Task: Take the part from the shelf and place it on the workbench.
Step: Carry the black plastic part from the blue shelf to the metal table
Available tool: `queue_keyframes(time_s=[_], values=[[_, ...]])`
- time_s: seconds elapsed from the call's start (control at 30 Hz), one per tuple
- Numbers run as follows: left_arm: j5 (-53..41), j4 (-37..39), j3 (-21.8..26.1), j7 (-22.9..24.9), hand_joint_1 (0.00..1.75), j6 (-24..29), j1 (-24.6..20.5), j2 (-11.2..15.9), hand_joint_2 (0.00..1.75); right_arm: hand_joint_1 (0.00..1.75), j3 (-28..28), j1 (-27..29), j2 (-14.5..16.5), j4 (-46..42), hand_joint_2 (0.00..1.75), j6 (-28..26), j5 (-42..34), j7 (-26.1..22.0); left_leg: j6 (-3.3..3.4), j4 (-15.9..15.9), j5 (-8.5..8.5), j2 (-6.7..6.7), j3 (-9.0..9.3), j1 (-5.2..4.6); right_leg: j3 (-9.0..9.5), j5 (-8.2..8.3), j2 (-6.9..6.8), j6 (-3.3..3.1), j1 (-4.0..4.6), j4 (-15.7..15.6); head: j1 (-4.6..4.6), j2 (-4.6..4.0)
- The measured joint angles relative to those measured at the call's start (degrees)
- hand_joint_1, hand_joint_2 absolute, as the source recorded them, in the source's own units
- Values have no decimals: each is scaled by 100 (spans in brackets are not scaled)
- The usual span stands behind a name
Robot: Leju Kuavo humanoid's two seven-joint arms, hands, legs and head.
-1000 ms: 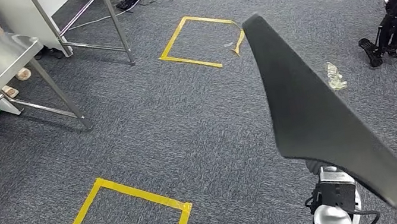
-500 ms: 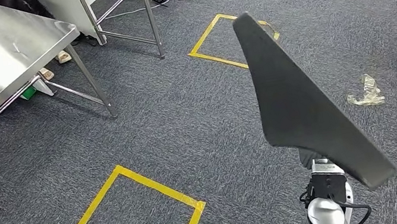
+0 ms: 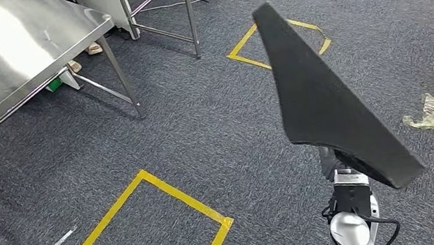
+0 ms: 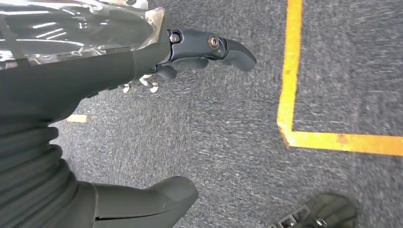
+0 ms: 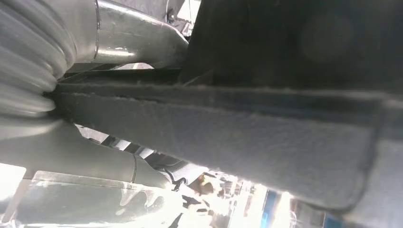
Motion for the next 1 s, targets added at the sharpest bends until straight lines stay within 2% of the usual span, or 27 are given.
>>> queue_keyframes(time_s=[0.03,0.1,0.17,0.2,0.23,0.27,0.3,0.33,0.37,0.4,0.43,0.5,0.53,0.6,0.67,0.7,0.73,0.77,0.8,0.87,0.9,0.93,0.97,1.0], values=[[0,-3,1,2,0,-1,2,1,175,175,-1,-7,9,12,175,0,2,-1,29,-26,18,-48,14,7,-5,-22,25,30,-5,27,2,0],[-1,-16,2,5,0,-1,-7,-2,175,175,-2,-28,17,32,175,0,5,-9,96,-77,64,-146,47,44,-148,-183,221,53,-14,340,8,0],[-2,-29,1,4,0,-1,-27,-10,175,175,-2,-40,15,64,175,0,-1,-18,129,-83,81,-254,42,59,-501,-472,418,35,-32,1058,12,1],[-3,-33,2,4,0,-2,-32,-14,175,175,-2,-39,14,86,175,0,-7,-19,133,-82,83,-320,38,61,-688,-584,450,42,-35,1417,14,1],[-3,-33,2,3,0,-4,-29,-15,175,175,-4,-38,12,109,175,0,-15,-20,134,-81,83,-385,38,62,-804,-619,460,66,-38,1618,13,1],[-4,-34,3,3,0,-6,-24,-15,175,175,-6,-38,10,129,175,0,-22,-21,132,-79,84,-454,42,65,-819,-564,465,108,-43,1608,13,1],[-5,-35,3,3,0,-8,-22,-16,175,175,-8,-40,9,143,175,0,-27,-22,127,-75,83,-521,50,72,-700,-412,483,164,-54,1322,13,2],[-6,-36,3,3,0,-10,-22,-16,175,175,-10,-46,8,154,175,0,-31,-25,113,-69,81,-584,56,79,-507,-227,548,220,-73,895,14,2],[-7,-39,2,3,0,-11,-23,-16,175,175,-10,-58,8,164,175,0,-31,-29,89,-54,74,-645,53,73,-321,-69,631,246,-88,485,15,2],[-8,-41,2,3,0,-11,-25,-15,175,175,-10,-71,9,173,175,0,-31,-35,60,-40,71,-692,40,65,-179,43,691,235,-100,181,14,2],[-9,-44,2,3,0,-11,-24,-12,175,175,-9,-83,11,181,175,0,-31,-40,25,-33,73,-727,22,56,-117,89,732,192,-101,41,12,2],[-9,-45,3,3,0,-11,-19,-6,175,175,-9,-103,17,191,175,0,-33,-45,-35,-40,89,-783,-11,57,-105,112,675,76,-91,14,8,0],[-9,-46,3,3,0,-11,-16,-2,175,175,-8,-116,24,194,175,0,-33,-45,-63,-26,79,-755,-22,63,-104,123,644,34,-98,8,8,0],[-9,-47,2,3,0,-12,-27,2,175,175,-5,-145,45,198,175,1,-31,-47,-118,229,-100,-549,-141,68,-94,135,562,-57,-126,-10,-12,1],[-10,-48,0,3,0,-13,-48,1,175,175,-5,-156,58,204,175,1,-28,-49,-169,919,-470,-320,-477,87,-94,126,463,-119,-111,-11,-34,0],[-10,-48,-1,3,0,-14,-54,0,175,175,-5,-155,60,210,175,1,-28,-50,-189,1304,-626,-280,-672,102,-96,122,406,-130,-101,-11,-37,0],[-11,-48,-1,3,0,-16,-53,0,175,175,-7,-155,60,219,175,1,-28,-50,-202,1556,-691,-267,-803,113,-97,118,350,-135,-93,-10,-38,0],[-11,-48,-1,3,0,-20,-51,1,175,175,-7,-157,60,228,175,0,-28,-50,-208,1596,-644,-255,-830,121,-95,115,296,-137,-90,-10,-38,-1],[-11,-48,-1,4,0,-24,-51,3,175,175,-7,-159,61,235,175,0,-28,-50,-206,1389,-495,-231,-728,126,-90,110,248,-135,-89,-10,-39,0],[-11,-48,-2,4,0,-29,-68,9,175,175,-5,-168,64,243,175,0,-28,-50,-174,570,-137,-58,-296,116,-71,94,166,-115,-74,-8,-39,0],[-11,-48,-3,5,0,-29,-82,10,175,175,-5,-175,67,244,175,0,-28,-51,-149,241,-35,17,-122,101,-62,81,132,-93,-55,-7,-34,0],[-12,-48,-5,5,0,-29,-96,9,175,175,-3,-181,70,246,175,0,-26,-52,-124,47,3,69,-21,81,-53,69,101,-68,-38,-7,-34,0],[-13,-48,-6,5,0,-29,-107,9,175,175,1,-187,74,250,175,0,-23,-54,-99,-3,-12,68,-4,56,-43,57,65,-37,-25,-13,-32,0],[-13,-48,-6,4,0,-28,-112,9,175,175,8,-192,75,255,175,0,-21,-56,-70,-12,-7,8,-7,44,-28,50,25,-6,-25,-25,-32,0]])
